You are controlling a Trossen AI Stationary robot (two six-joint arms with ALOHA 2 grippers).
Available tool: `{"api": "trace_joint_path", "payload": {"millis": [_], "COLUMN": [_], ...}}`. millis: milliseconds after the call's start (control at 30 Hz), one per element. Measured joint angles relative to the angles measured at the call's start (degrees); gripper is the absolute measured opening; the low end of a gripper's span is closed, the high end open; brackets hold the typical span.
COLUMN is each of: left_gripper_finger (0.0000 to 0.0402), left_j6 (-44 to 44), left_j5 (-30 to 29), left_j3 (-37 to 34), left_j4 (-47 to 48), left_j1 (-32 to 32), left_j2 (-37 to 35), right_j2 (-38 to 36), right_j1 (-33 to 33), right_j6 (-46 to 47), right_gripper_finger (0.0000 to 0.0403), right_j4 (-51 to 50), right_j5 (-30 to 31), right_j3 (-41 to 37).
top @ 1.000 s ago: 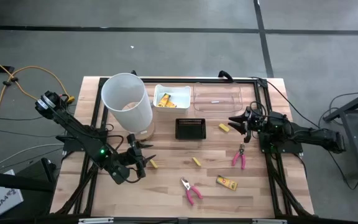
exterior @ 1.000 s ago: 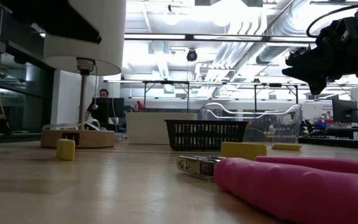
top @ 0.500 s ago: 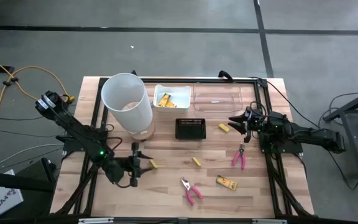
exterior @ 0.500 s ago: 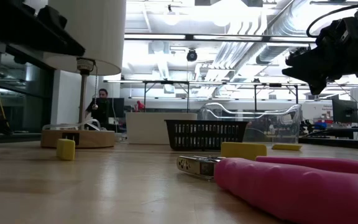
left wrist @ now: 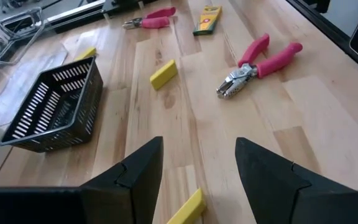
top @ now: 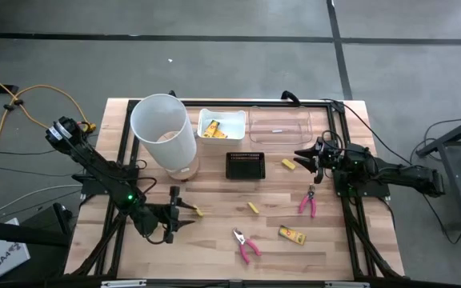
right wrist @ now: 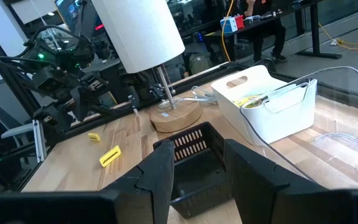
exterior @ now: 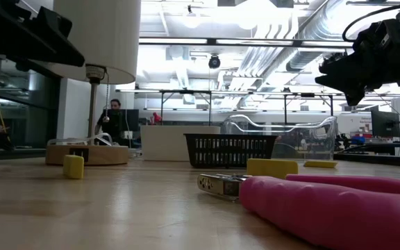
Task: Pick & Place School Supplies
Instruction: Put the yellow crayon box into the white bin
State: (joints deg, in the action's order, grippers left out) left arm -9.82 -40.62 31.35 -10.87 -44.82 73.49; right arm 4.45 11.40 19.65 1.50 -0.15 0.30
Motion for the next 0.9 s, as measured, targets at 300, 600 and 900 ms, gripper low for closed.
{"api": "trace_joint_path", "payload": {"millis": [300, 600, 900], "left_gripper_finger": [0.0193, 0.0193, 0.0193], "left_j6": [-0.50, -0.57, -0.68], "left_j5": [0.00, -0.02, -0.09], "left_j3": [0.00, 0.00, 0.00], "left_j4": [0.06, 0.08, 0.10], "left_j1": [0.07, 0.07, 0.07], "left_j2": [0.00, 0.00, 0.00], "right_j2": [0.00, 0.00, 0.00], "right_j1": [0.01, 0.00, 0.01], "right_j6": [0.00, 0.01, 0.01], "right_gripper_finger": [0.0133, 0.0133, 0.0133], "right_j4": [0.00, 0.00, 0.00], "right_j5": [-0.01, 0.00, 0.00], "right_j3": [0.01, -0.01, -0.01]}}
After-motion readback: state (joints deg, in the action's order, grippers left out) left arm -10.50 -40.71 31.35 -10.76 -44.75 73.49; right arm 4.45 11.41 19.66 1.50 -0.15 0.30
